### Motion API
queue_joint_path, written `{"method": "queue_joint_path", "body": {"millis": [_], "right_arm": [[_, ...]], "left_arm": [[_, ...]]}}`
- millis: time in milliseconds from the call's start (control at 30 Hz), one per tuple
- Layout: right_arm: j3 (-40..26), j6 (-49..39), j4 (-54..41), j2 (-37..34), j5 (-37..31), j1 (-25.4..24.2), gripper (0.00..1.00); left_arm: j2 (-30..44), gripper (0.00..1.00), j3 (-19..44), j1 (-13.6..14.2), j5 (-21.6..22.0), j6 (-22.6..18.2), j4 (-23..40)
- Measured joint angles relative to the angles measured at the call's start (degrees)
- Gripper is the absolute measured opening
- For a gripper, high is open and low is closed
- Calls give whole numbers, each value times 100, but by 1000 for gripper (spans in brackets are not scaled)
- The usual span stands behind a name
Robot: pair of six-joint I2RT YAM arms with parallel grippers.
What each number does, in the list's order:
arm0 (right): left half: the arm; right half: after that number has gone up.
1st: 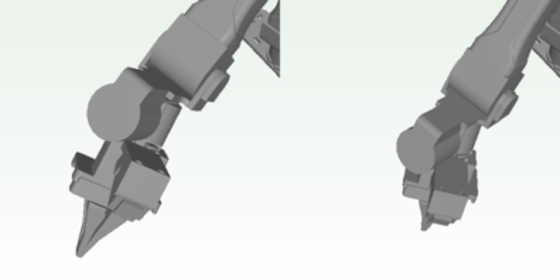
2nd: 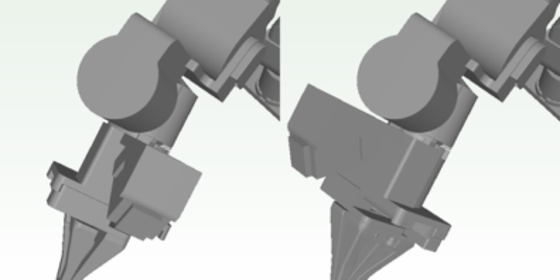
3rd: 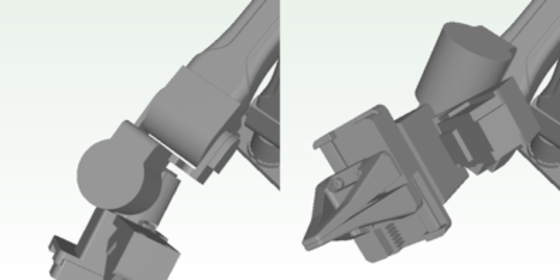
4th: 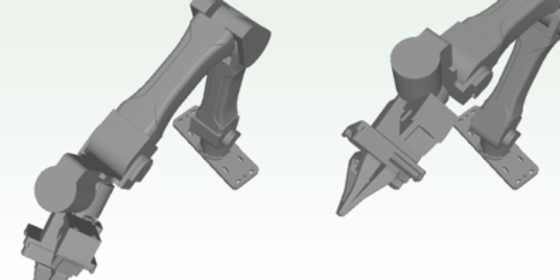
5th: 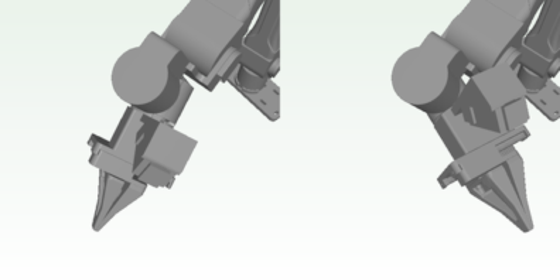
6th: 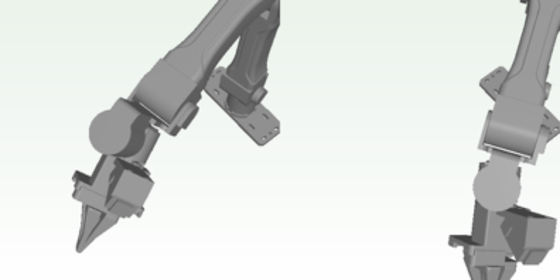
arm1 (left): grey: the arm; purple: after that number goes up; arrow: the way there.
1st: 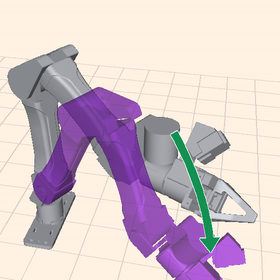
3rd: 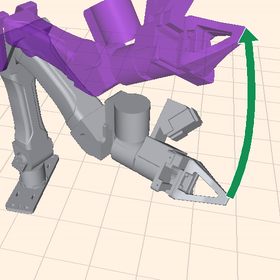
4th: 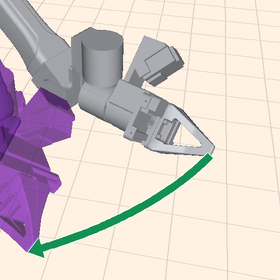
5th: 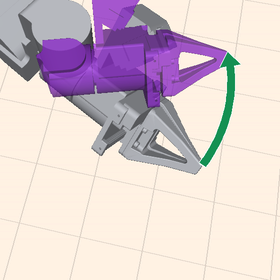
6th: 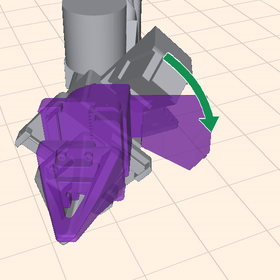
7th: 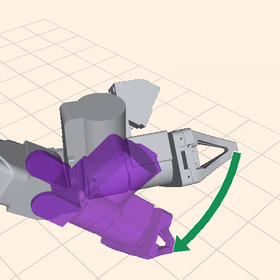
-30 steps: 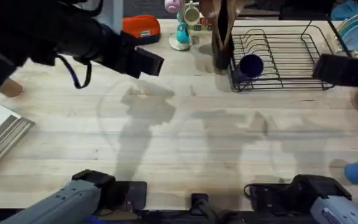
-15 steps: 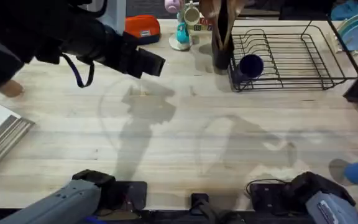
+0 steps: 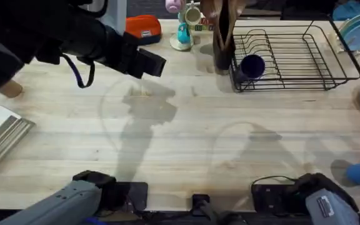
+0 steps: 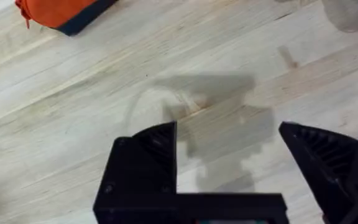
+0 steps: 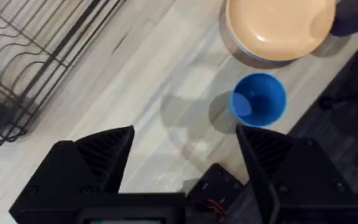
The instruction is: Pick up the cup on the table and put them onto the rack.
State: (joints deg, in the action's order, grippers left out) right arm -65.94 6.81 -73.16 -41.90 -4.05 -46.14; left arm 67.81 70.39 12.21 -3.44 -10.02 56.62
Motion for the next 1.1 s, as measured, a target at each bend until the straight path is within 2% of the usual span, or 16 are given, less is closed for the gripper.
{"method": "queue_joint_path", "body": {"millis": [233,500,867,1100], "right_arm": [[-4,-26,-38,-451,-388,-30,996],[-4,-66,-14,-782,-503,-125,996],[-4,-37,-18,-1164,-521,-961,996],[-6,-35,124,-1481,-519,-1079,996]], "left_arm": [[0,994,0,0,0,1,-1],[0,994,0,0,0,2,-2],[0,993,0,0,0,2,-24],[0,994,0,0,0,2,-26]]}}
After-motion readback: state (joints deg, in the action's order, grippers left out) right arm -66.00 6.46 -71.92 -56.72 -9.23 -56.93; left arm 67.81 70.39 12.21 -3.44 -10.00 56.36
